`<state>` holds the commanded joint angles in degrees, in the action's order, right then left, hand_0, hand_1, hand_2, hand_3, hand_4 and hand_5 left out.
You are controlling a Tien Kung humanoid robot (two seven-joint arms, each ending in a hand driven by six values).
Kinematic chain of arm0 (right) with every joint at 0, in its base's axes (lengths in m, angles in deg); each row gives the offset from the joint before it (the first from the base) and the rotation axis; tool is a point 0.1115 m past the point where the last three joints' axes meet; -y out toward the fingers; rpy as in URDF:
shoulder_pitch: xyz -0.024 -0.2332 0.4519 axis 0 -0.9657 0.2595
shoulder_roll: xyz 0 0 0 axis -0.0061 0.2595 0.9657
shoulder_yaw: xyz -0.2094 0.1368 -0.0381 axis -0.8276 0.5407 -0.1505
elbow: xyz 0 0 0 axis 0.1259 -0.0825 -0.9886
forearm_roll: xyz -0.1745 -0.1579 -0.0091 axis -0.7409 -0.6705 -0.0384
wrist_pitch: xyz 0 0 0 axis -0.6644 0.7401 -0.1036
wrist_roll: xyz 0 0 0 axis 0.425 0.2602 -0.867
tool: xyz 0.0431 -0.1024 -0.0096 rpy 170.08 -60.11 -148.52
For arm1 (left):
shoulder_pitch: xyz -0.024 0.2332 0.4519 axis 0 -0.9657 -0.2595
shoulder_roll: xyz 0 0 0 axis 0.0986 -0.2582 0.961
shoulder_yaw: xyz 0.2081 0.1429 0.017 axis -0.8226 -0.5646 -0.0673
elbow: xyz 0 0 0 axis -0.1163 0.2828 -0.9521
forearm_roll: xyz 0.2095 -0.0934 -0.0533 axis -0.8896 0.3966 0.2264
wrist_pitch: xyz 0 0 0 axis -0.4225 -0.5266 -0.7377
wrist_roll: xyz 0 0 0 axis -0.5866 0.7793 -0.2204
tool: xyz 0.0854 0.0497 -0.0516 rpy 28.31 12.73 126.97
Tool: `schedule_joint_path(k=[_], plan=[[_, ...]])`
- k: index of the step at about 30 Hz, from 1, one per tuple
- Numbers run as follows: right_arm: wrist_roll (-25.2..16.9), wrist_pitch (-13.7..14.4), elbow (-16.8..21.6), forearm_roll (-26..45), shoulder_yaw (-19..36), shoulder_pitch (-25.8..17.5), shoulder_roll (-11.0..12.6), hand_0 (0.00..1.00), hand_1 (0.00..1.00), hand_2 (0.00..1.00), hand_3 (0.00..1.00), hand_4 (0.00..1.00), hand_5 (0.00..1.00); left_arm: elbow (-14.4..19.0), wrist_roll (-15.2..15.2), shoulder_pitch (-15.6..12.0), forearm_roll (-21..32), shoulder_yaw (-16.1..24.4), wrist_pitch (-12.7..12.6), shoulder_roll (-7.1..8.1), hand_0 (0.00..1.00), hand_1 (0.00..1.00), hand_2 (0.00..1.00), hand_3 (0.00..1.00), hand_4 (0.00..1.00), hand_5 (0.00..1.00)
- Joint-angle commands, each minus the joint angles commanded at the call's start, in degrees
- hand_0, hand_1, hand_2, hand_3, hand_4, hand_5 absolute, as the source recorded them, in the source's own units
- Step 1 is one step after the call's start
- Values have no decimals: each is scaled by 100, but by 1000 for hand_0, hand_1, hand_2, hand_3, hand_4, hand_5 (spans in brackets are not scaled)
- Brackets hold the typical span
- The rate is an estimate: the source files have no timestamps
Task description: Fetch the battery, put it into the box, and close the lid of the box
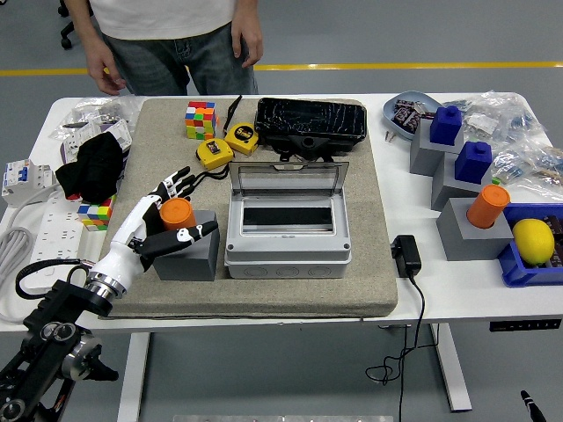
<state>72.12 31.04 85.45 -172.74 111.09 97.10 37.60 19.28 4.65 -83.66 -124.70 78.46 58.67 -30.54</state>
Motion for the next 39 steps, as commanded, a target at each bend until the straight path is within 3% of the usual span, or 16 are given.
schedule_joint_path(k=[8,9,22,39], plan=[[14,2,0,-4,0,-8,9,953,849,794,804,998,998,-47,-76,59,17,-51,-140,10,937,957,944,926,998,55],[15,1,0,-2,-3,-10,9,953,849,792,804,998,998,-63,-94,67,40,-69,-158,7,895,921,908,824,998,45],[17,5,0,25,-17,0,10,952,848,792,804,998,998,-174,-255,241,180,-291,-436,-62,875,899,858,808,998,31],[10,11,0,52,-28,12,15,954,849,792,803,998,998,-259,-219,288,-26,-371,-538,-91,860,892,861,818,998,13]])
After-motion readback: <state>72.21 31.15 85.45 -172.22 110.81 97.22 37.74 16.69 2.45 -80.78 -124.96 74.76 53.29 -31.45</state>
